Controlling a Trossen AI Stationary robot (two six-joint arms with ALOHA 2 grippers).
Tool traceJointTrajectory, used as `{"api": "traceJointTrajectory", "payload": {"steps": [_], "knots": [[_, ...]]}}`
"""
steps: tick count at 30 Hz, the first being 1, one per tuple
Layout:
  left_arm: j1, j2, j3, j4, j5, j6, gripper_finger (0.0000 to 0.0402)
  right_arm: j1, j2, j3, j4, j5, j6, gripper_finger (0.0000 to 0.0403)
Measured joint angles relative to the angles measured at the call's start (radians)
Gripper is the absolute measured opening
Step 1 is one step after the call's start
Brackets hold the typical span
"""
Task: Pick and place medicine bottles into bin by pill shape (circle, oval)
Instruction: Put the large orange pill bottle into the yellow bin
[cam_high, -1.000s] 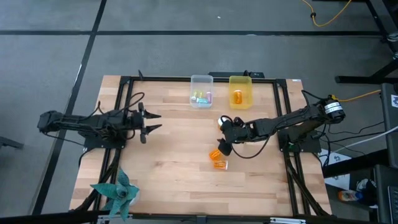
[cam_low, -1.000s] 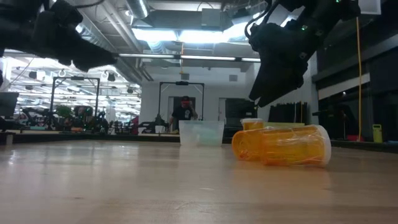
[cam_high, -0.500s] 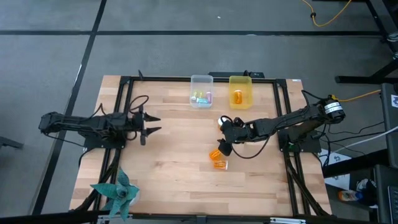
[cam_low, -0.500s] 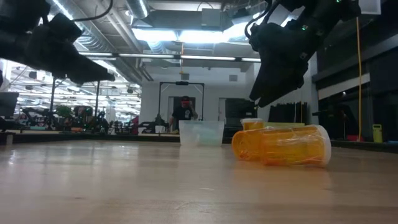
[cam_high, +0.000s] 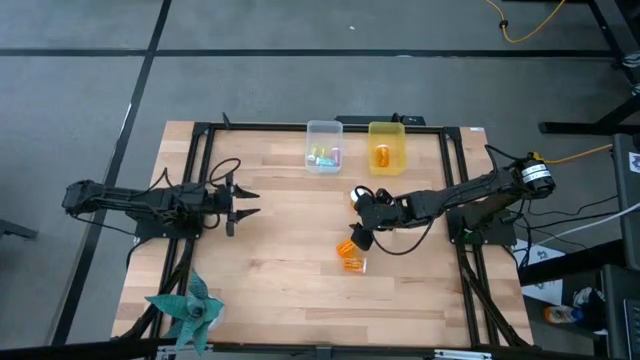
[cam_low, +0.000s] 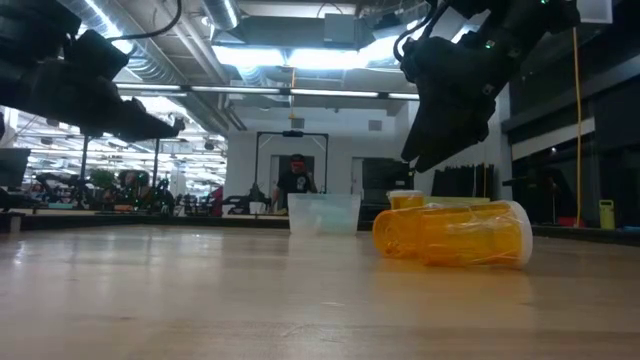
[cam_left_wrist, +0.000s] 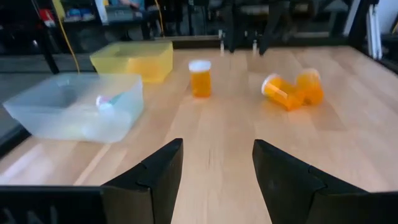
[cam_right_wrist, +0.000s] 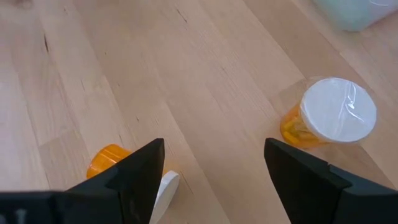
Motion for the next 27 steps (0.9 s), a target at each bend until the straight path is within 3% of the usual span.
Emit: {"api": "traceJointTrajectory", "payload": {"steps": [10, 16, 27], "knots": [[0.0, 0.003, 0.0, -0.007, 0.01, -0.005, 0.019, 0.0, 0.0, 0.0, -0.033, 0.06, 0.07, 0.0278], [0.0, 0.003, 0.0, -0.007, 0.01, -0.005, 0.019, 0.0, 0.0, -0.001, -0.109, 0.154, 0.264, 0.0278], [0.0, 0.003, 0.0, -0.007, 0.01, -0.006, 0.019, -0.013, 0.054, -0.129, 0.04, 0.295, 0.29, 0.0278]]}}
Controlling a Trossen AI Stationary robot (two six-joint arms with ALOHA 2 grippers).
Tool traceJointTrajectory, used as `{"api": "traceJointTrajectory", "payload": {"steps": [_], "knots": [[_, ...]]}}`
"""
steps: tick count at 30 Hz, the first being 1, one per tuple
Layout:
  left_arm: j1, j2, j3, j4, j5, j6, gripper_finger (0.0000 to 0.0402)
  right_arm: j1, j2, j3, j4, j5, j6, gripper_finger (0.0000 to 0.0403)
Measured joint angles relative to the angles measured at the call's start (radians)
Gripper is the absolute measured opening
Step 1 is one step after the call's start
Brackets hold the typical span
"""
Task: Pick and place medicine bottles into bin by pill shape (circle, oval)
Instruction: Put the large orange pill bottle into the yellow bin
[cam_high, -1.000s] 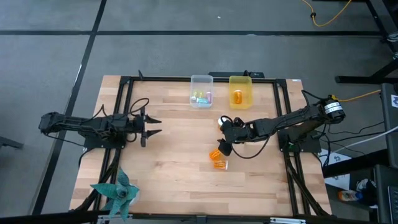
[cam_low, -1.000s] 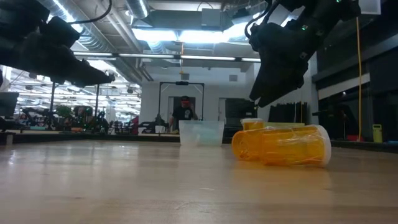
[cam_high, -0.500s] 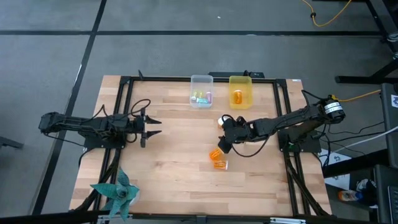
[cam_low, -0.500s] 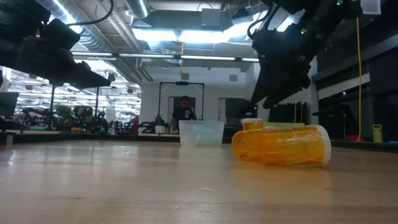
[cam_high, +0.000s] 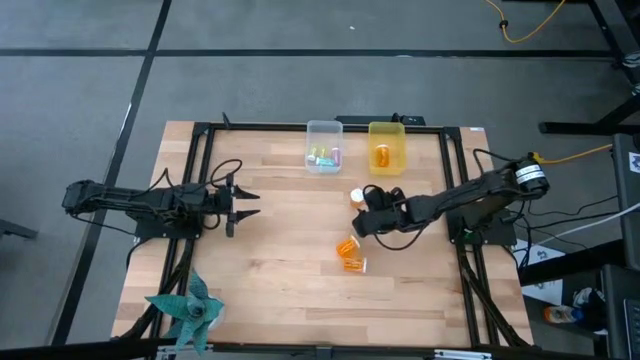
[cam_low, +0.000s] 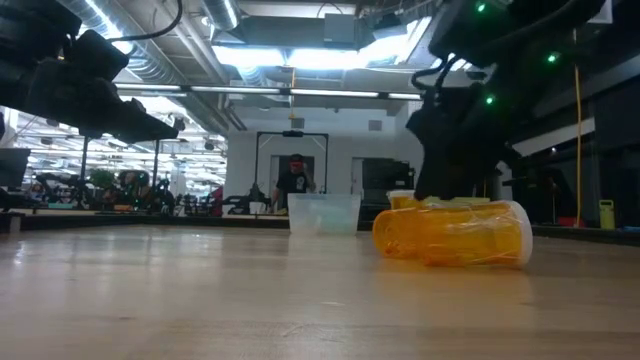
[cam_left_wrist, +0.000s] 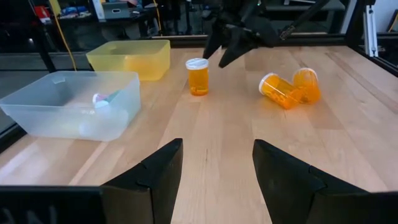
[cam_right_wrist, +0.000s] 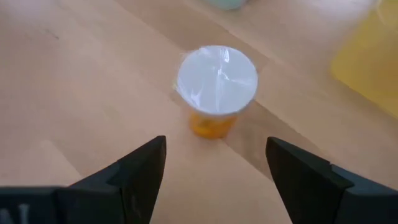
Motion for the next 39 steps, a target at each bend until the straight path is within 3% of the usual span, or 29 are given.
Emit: {"api": "traceJointTrajectory", "payload": {"steps": [6, 11, 15, 19, 26, 39], "knots": [[0.0, 0.0, 0.0, 0.0, 0.0, 0.0, 0.019, -0.022, 0.092, 0.0, 0.136, -0.003, -0.155, 0.0278], [0.0, 0.0, 0.0, 0.0, 0.0, 0.0, 0.019, -0.06, 0.172, 0.001, 0.248, 0.097, -0.207, 0.0278], [0.0, 0.0, 0.0, 0.0, 0.0, 0.0, 0.019, -0.085, 0.208, 0.001, 0.28, 0.05, -0.21, 0.0278], [0.0, 0.0, 0.0, 0.0, 0.0, 0.006, 0.019, -0.09, 0.224, 0.0, 0.318, -0.026, -0.27, 0.0278], [0.0, 0.0, 0.0, 0.0, 0.0, 0.006, 0.019, -0.092, 0.222, 0.0, 0.447, 0.045, -0.344, 0.0278], [0.0, 0.0, 0.0, 0.0, 0.0, 0.001, 0.019, -0.177, 0.222, 0.0, 0.538, -0.003, -0.424, 0.0278]]}}
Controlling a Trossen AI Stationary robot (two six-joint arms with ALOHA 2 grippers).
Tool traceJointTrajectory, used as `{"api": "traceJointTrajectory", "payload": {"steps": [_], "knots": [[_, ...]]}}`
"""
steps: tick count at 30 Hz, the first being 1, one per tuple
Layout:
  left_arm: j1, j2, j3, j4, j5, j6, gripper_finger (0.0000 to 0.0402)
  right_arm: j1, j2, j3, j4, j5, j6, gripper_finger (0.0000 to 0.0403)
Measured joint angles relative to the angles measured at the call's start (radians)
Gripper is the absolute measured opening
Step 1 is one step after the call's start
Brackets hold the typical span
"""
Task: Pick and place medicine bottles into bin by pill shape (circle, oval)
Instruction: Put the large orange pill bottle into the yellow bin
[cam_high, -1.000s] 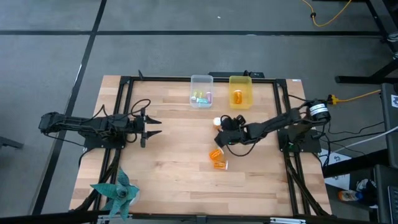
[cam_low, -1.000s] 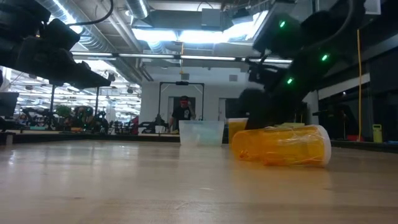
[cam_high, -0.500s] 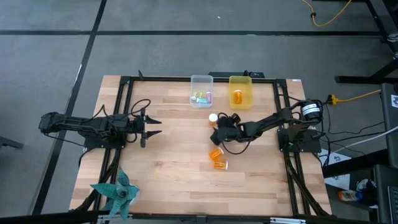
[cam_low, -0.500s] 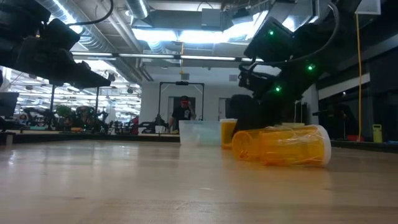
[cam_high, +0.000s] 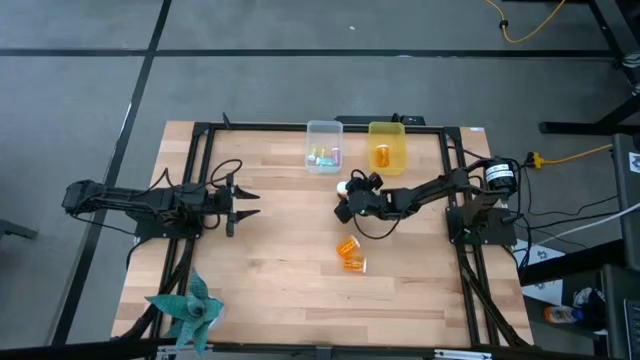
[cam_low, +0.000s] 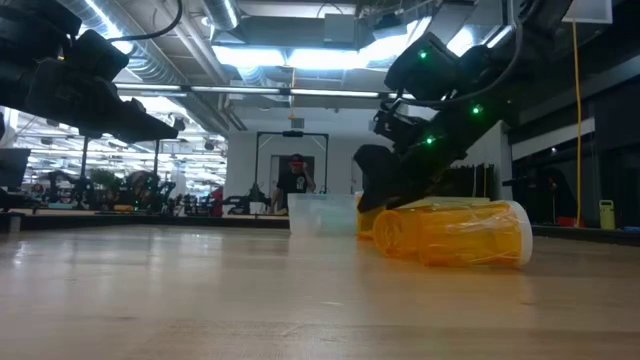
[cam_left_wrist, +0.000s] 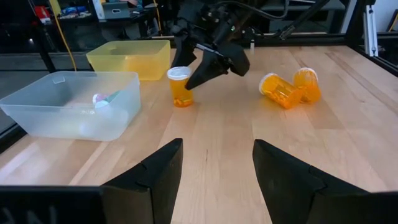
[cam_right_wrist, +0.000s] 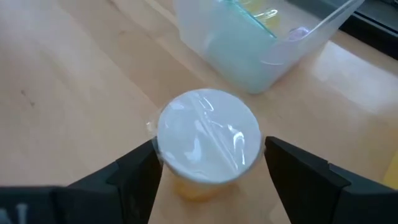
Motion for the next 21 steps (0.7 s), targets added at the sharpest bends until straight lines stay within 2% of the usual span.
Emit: {"api": "traceJointTrajectory", "payload": {"steps": [8, 18, 21], "knots": [[0.0, 0.0, 0.0, 0.0, 0.0, 0.0, 0.019, -0.032, 0.0, 0.0, 0.002, -0.039, 0.003, 0.0271], [0.0, 0.0, 0.0, 0.0, 0.0, 0.0, 0.019, -0.032, 0.0, 0.006, -0.002, -0.041, 0.008, 0.0194], [0.0, 0.0, 0.0, 0.0, 0.0, 0.0, 0.019, -0.032, -0.001, 0.027, -0.002, -0.04, 0.008, 0.0182]]}}
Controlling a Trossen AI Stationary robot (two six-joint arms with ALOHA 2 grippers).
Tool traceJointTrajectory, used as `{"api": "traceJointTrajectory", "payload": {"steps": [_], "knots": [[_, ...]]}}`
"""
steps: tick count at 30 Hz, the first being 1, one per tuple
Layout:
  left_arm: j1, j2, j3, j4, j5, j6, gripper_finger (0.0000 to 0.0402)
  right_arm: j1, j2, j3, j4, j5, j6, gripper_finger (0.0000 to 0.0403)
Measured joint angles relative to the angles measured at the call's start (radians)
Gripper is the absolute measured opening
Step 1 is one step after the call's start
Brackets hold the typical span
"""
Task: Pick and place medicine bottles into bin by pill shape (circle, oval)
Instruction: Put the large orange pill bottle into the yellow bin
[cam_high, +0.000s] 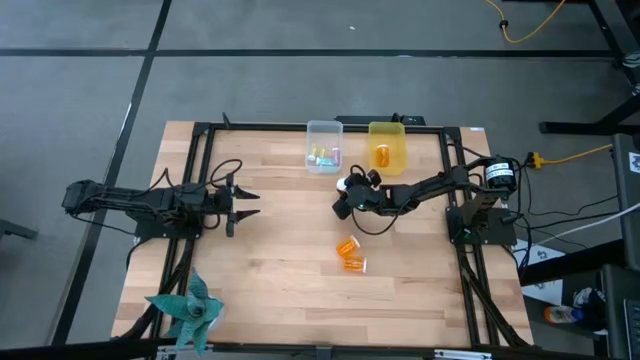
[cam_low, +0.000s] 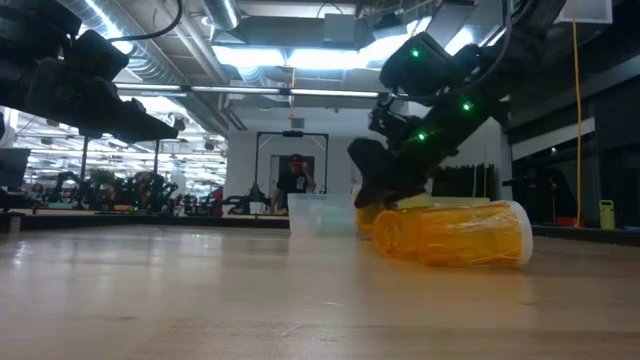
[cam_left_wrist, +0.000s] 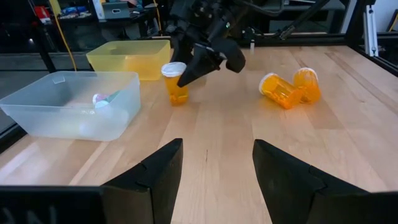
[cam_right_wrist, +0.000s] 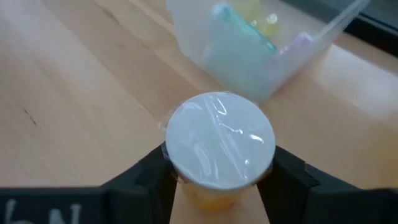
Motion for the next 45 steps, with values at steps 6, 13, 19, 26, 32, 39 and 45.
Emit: {"api": "traceJointTrajectory", "payload": {"steps": [6, 13, 19, 26, 32, 39, 45], "knots": [[0.0, 0.0, 0.0, 0.0, 0.0, -0.001, 0.019, 0.003, -0.071, 0.055, -0.067, 0.091, 0.002, 0.019], [0.0, 0.0, 0.0, 0.0, 0.0, -0.002, 0.019, 0.007, -0.273, 0.088, -0.317, 0.279, 0.022, 0.0186], [0.0, 0.0, 0.0, 0.0, 0.0, -0.002, 0.019, -0.069, -0.454, 0.088, -0.664, 0.351, 0.225, 0.0186], [0.0, 0.0, 0.0, 0.0, 0.0, -0.002, 0.019, -0.171, -0.479, 0.086, -0.838, 0.263, 0.289, 0.0186], [0.0, 0.0, 0.0, 0.0, 0.0, -0.02, 0.019, -0.231, -0.448, 0.086, -0.846, 0.196, 0.288, 0.0186], [0.0, 0.0, 0.0, 0.0, 0.0, -0.017, 0.019, -0.25, -0.423, 0.086, -0.841, 0.186, 0.29, 0.0187], [0.0, 0.0, 0.0, 0.0, 0.0, 0.006, 0.019, -0.251, -0.423, 0.086, -0.835, 0.186, 0.289, 0.0193]]}}
